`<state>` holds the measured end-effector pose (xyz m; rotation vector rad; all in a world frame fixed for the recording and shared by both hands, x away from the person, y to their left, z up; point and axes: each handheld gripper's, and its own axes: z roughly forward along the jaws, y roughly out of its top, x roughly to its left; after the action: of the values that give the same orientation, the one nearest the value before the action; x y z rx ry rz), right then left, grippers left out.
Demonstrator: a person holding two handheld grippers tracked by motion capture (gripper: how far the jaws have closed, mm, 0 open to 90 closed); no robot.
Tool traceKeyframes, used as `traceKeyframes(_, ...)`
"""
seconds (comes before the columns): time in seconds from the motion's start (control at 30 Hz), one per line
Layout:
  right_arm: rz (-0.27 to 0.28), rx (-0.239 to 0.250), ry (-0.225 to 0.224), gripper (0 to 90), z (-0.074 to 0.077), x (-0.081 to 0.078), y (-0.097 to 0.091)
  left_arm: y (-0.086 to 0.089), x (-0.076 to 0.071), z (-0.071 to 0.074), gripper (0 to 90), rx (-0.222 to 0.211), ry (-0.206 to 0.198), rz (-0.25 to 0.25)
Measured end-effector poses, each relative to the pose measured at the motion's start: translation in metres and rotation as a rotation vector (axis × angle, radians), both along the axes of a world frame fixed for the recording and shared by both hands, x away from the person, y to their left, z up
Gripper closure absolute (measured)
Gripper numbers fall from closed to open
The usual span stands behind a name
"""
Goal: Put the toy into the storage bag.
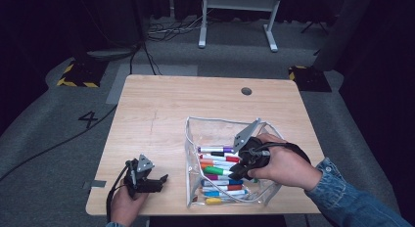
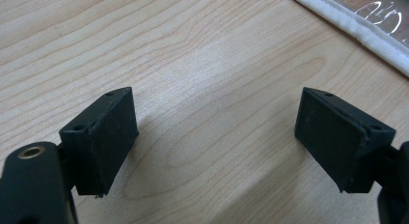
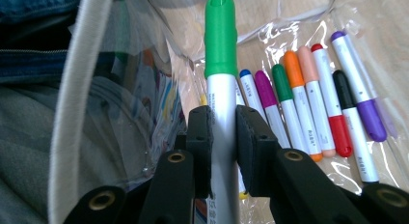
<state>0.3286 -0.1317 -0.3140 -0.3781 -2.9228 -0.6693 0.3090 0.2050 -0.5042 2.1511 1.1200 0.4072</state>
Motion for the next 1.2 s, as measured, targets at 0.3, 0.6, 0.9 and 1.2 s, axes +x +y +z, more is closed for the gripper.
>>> traceKeyframes(0.3, 0.032, -0.108, 0.02, 76.8, -0.012, 0.004, 0.017, 0.0, 0.001, 0.0, 15.2, -0.001, 0.002, 0.003)
traceKeyframes(0.6, 0.1, -0.184, 0.022, 76.8, -0.017, 0.002, 0.034, -0.001, 0.002, 0.0, 15.2, -0.001, 0.003, 0.003)
traceKeyframes(0.9, 0.115, -0.226, 0.056, 76.8, -0.041, 0.006, 0.039, 0.0, 0.002, 0.0, 15.2, 0.001, 0.001, 0.001)
traceKeyframes(1.2, 0.134, -0.258, 0.089, 76.8, -0.06, 0.006, 0.038, -0.001, 0.002, 0.0, 15.2, -0.001, 0.002, 0.004)
